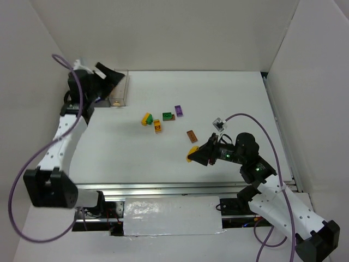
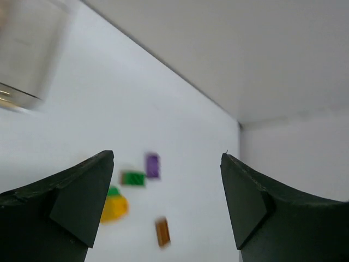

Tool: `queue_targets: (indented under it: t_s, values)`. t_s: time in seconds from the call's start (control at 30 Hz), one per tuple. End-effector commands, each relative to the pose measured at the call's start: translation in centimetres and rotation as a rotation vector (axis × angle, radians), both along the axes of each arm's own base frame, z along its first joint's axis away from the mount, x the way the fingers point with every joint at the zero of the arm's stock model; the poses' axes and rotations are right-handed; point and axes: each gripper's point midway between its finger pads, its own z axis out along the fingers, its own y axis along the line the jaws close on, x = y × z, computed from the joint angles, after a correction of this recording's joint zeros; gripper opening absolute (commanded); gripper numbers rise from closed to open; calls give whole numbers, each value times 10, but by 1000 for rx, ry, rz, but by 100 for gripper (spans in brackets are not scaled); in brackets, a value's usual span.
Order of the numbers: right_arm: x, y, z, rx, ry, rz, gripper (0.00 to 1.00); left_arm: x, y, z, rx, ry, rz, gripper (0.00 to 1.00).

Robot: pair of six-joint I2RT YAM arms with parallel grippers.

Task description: Sort the legos into containers by color

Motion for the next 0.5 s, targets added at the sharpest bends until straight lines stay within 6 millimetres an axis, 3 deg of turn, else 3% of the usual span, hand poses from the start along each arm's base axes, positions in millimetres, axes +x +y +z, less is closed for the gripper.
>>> queue_targets:
  t_s: [0.0, 0.03, 0.07, 0.13, 0.27, 0.33, 0.47]
  values:
    - [-9, 12, 58, 123, -156, 113, 0, -77, -124, 28, 34, -205, -511, 91]
    - [-20, 16, 66, 150, -184, 191, 0, -94, -145, 37, 39, -268, -598, 91]
    - [-27, 17, 66, 165, -183, 233, 0, -134, -179, 40, 18, -303, -786, 90]
    - [-46, 17, 75, 200, -245, 341, 0, -166, -201, 44, 6, -330, -919, 86]
    - [-70, 14, 87, 232, -301, 455, 0, -257, -249, 49, 12, -413, -1229, 85]
    - [-76, 14, 90, 237, -315, 491, 0, -290, -268, 48, 23, -424, -1325, 85]
    - [-80, 21, 94, 224, -303, 513, 0, -317, -291, 29, 97, -386, -1401, 83]
